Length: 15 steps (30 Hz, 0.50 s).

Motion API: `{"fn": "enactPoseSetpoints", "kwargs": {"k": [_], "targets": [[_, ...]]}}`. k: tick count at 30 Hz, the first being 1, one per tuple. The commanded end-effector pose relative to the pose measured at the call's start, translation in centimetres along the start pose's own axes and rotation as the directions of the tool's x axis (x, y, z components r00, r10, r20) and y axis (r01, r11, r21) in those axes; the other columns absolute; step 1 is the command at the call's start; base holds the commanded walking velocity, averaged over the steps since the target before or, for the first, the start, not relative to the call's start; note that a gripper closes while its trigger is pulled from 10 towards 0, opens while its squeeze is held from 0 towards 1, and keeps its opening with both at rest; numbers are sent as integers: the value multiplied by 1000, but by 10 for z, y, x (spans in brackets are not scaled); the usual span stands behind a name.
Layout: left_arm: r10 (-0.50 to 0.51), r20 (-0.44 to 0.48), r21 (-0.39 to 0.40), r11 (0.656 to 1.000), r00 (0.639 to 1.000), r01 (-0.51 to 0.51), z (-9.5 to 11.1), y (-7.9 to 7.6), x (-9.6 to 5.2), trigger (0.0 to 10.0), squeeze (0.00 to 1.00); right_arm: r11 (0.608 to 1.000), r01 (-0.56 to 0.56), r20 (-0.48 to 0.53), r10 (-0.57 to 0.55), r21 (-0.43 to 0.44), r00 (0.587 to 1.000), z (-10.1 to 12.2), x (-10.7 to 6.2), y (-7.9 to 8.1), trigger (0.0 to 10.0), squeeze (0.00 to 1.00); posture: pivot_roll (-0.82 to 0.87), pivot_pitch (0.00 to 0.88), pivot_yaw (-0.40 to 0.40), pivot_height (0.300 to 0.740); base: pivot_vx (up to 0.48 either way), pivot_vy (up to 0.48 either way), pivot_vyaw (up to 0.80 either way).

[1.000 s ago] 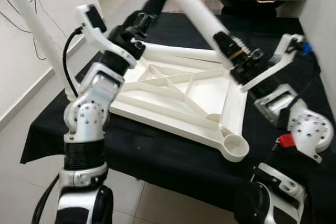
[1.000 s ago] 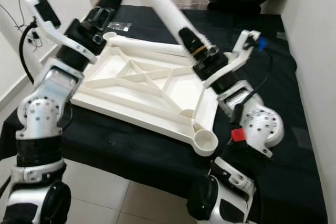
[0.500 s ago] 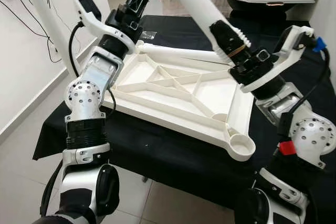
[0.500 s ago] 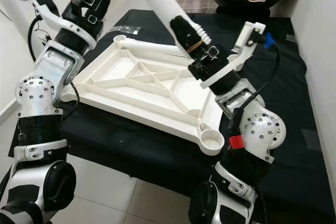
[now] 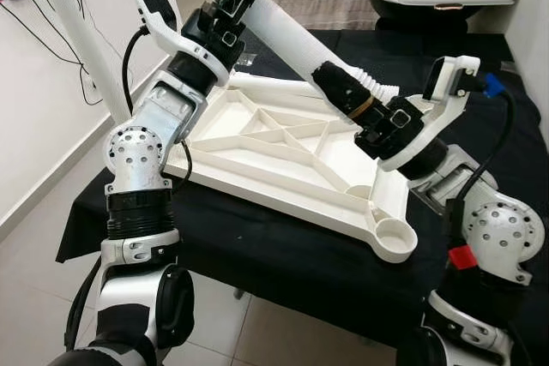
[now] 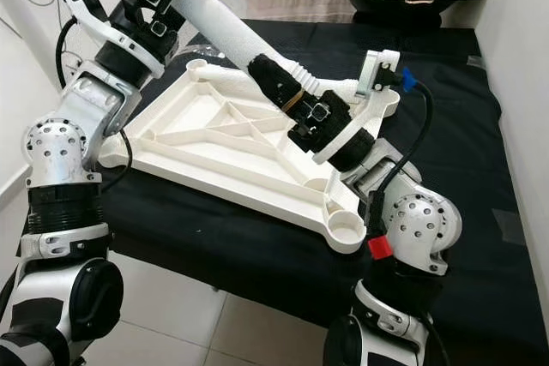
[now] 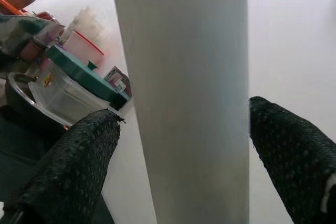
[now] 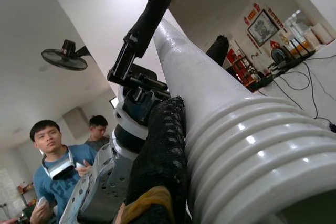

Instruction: Building children table

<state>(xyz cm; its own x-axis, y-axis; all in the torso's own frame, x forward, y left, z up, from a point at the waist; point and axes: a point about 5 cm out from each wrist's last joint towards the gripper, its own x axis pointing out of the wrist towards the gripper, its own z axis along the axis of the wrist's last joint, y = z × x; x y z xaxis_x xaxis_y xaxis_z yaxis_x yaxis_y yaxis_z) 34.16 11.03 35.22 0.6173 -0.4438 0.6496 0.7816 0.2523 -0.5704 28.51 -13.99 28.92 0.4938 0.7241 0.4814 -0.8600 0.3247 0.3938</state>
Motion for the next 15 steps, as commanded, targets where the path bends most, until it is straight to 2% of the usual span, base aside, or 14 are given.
{"fn": "enactPoseSetpoints", "kwargs": {"k": [1,2,3,4,15], "targets": [[-4,8,52,999,1000,3,5,-2,-2,10000,0,998,-51,-4,51,-26,999,1,1,7,0,0,-52,52,90,740,0,0,0],[-12,13,56,998,1000,11,6,-3,-2,3176,0,998,-48,-8,48,-28,999,0,0,6,0,0,-53,51,88,740,0,0,0],[-12,13,56,998,1000,11,6,-3,-2,3176,0,998,-48,-8,48,-28,999,0,0,6,0,0,-53,51,88,740,0,0,0],[-18,17,55,998,1000,17,7,-4,-2,0,0,999,-43,-10,43,-30,999,-1,-1,6,0,0,-53,51,88,740,0,0,0],[-53,22,53,997,998,52,14,-11,-3,0,0,998,-24,-17,23,-63,1000,-2,-5,3,0,0,-51,52,88,740,0,0,0]]}}
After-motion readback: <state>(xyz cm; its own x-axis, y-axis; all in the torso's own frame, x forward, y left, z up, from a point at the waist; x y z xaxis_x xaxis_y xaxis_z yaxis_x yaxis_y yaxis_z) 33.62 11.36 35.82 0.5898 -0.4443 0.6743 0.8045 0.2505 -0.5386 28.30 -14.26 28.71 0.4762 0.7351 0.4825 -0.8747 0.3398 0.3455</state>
